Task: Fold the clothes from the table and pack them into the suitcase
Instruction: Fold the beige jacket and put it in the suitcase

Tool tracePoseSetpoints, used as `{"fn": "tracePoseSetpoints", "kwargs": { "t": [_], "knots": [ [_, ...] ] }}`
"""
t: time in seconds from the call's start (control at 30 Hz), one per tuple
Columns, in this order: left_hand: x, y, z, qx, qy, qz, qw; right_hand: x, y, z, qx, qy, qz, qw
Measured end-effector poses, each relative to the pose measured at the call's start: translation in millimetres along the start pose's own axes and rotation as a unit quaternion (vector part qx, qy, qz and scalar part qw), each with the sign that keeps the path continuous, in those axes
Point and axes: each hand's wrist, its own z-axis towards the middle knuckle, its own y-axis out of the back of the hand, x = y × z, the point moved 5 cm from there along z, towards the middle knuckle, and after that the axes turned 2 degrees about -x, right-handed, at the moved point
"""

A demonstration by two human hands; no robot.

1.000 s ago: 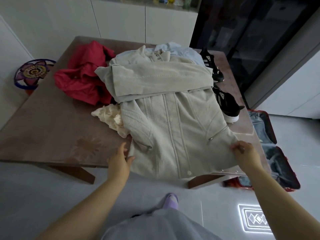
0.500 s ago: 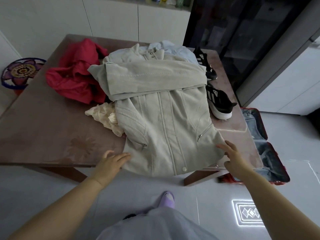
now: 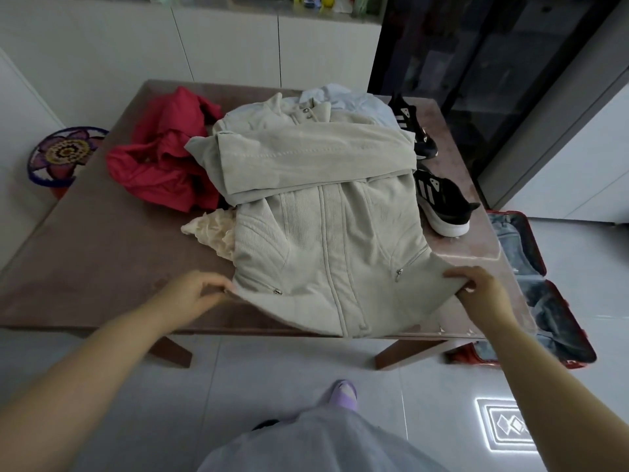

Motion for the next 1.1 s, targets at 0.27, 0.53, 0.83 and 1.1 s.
{"fn": "tracePoseSetpoints", "kwargs": {
  "t": [0.27,0.53,0.83,1.1],
  "knots": [
    [-20.2,75.4,63.5,-0.176,0.018,-0.148,0.973,64.9,61.8,64.1,-0.059,0.068,0.089,0.992],
    [-21.4,112.8,112.5,-0.403,0.103,-0.205,0.886,114.8,71.6,128.4,-0.016,0.047,0.259,0.965],
    [-4.1,147.4,174.9,-0.459,0.193,-0.133,0.857,161.0,39.0,252.8,0.020,0.066,0.263,0.962],
    [12.5,208.1,245.9,-0.469,0.176,-0.081,0.862,203.0,0.6,354.6,0.013,0.048,0.187,0.981]
  ]
}}
